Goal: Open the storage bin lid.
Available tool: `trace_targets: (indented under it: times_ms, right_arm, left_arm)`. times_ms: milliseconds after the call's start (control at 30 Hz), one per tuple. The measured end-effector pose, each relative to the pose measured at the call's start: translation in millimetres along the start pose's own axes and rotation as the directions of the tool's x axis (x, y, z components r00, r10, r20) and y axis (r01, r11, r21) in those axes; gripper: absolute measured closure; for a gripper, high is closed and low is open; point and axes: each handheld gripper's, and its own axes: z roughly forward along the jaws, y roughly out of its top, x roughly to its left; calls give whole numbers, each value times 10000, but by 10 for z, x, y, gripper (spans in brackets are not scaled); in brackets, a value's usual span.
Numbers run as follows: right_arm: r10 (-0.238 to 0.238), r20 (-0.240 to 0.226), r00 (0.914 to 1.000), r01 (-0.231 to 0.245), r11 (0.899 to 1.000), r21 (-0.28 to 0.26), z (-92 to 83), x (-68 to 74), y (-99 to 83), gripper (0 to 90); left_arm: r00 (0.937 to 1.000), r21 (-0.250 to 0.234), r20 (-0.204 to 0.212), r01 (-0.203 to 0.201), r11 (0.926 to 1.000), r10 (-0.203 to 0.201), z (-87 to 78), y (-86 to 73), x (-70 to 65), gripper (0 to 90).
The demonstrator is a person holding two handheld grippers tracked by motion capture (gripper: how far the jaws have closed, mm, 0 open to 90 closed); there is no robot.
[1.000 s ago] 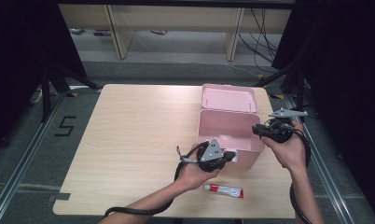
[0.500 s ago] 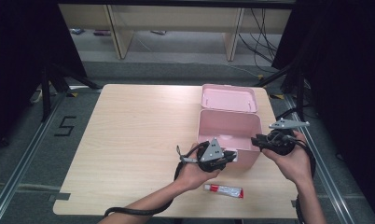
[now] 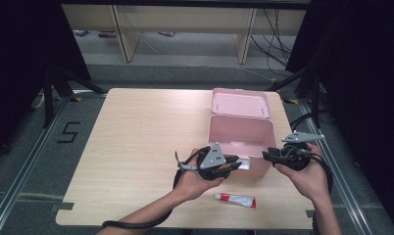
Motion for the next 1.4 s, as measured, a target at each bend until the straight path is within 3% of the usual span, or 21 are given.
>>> trace_targets:
  times_ms: [133, 167, 233, 300, 333, 400, 433, 467, 500, 667, 867, 900, 1000, 1033, 1067, 1100, 1133, 1167, 1200, 1333, 1400]
  right_arm:
    - [114, -133, 9998, -112, 9998, 171, -37, 57, -20, 682]
    - [-147, -126, 9998, 148, 9998, 134, -34, 53, -32, 680]
    - [119, -161, 9998, -114, 9996, 277, -49, 86, -35, 672]
    - [-255, -87, 9996, 255, 9997, -11, -71, 115, -52, 706]
    - [-127, 77, 9999, 132, 9977, -662, -116, 134, -37, 713]
    - [-185, 179, 9997, 202, 9946, -1019, -152, 125, -21, 718]
    - [-581, 632, 9963, 660, 9892, -1312, -250, 85, 38, 711]
    - [-581, 632, 9963, 660, 9892, -1312, -250, 85, 38, 711]
    - [-412, 520, 9978, 469, 9923, -1149, -274, 103, 54, 712]
    - [-700, 233, 9973, 720, 9923, -1003, -284, 137, 54, 719]
    - [-283, -213, 9994, 274, 9987, -419, -263, 212, -34, 737]
    - [-675, -162, 9976, 666, 9964, -523, -260, 187, -34, 737]
    - [-679, -243, 9974, 668, 9969, -426, -268, 193, -49, 737]
    - [-412, -459, 9981, 399, 9988, -289, -267, 216, -77, 734]
    - [-767, -427, 9961, 752, 9966, -349, -260, 196, -89, 731]
    - [-767, -427, 9961, 752, 9966, -349, -260, 196, -89, 731]
    - [-812, -589, 9950, 800, 9965, -223, -247, 205, -131, 725]
    - [-539, -718, 9960, 536, 9985, -50, -248, 233, -150, 722]
    - [-1089, -641, 9920, 1077, 9939, -221, -230, 208, -168, 717]
    - [-792, -855, 9932, 800, 9968, 55, -208, 252, -218, 705]
    - [-1100, -905, 9898, 1107, 9939, 25, -194, 254, -235, 702]
  left_arm:
    - [9997, 93, -49, 243, 9997, -243, -220, 3, 112, 711]
    - [9994, 111, -124, 321, 9994, -320, -275, 4, 142, 703]
    - [9991, 100, -218, 368, 9993, -366, -328, 4, 171, 692]
    - [9973, 7, -517, 519, 9987, -517, -491, -1, 253, 655]
    - [9968, 4, -619, 508, 9987, -507, -530, -3, 275, 645]
    - [9955, -33, -791, 519, 9986, -520, -589, -8, 305, 640]
    - [9939, -57, -967, 521, 9986, -524, -669, -12, 349, 633]
    - [9939, -57, -967, 521, 9986, -524, -669, -12, 349, 633]
    - [9930, -88, -1049, 542, 9985, -548, -705, -14, 367, 633]
    - [9882, -215, -1341, 713, 9972, -735, -831, -40, 442, 622]
    - [9825, -209, -1685, 763, 9969, -788, -980, -95, 515, 572]
    - [9816, -210, -1749, 742, 9970, -767, -1005, -106, 526, 566]
    - [9804, -212, -1824, 718, 9972, -745, -1053, -131, 549, 535]
    - [9790, -219, -1880, 761, 9969, -789, -1098, -162, 579, 524]
    - [9777, -152, -1938, 800, 9967, -814, -1126, -176, 595, 515]
    - [9777, -152, -1938, 800, 9967, -814, -1126, -176, 595, 504]
    - [9746, -164, -2029, 931, 9955, -945, -1152, -201, 612, 492]
    - [9739, -130, -2057, 951, 9954, -957, -1171, -216, 625, 489]
    - [9719, -113, -2116, 1035, 9946, -1036, -1191, -235, 639, 483]
    - [9635, -123, -2375, 1239, 9922, -1233, -1265, -280, 679, 464]
    - [9602, -178, -2480, 1277, 9916, -1281, -1301, -281, 685, 456]
